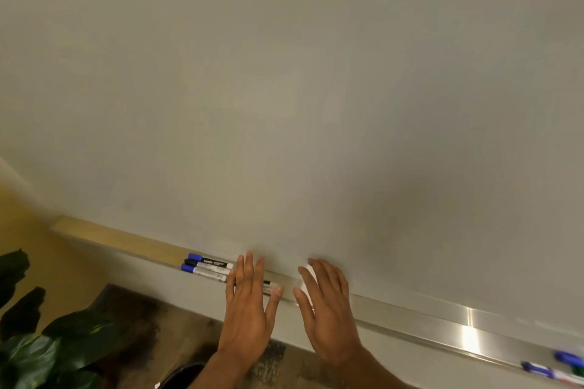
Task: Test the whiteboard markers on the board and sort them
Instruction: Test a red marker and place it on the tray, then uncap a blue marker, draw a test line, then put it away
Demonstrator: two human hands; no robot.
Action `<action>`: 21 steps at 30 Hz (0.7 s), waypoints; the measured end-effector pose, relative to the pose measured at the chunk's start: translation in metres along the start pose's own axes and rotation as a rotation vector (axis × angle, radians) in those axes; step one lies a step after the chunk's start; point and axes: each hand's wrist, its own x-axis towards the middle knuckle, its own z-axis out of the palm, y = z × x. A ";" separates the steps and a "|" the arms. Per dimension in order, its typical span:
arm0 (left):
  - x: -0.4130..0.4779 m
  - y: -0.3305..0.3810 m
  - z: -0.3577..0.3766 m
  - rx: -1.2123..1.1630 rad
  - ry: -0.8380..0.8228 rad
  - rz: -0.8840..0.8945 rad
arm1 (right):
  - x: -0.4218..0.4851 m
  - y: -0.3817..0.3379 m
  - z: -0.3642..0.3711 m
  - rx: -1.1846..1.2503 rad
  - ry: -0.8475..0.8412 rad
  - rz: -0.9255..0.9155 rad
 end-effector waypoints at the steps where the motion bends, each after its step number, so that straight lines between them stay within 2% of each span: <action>1: -0.004 0.013 -0.001 -0.002 0.014 0.003 | -0.004 0.003 -0.014 -0.003 0.009 0.000; 11: -0.041 0.136 -0.019 -0.015 0.201 0.081 | -0.047 0.038 -0.134 -0.053 0.092 -0.013; 21: -0.043 0.193 -0.033 -0.043 0.211 0.222 | -0.071 0.053 -0.191 -0.114 0.219 0.087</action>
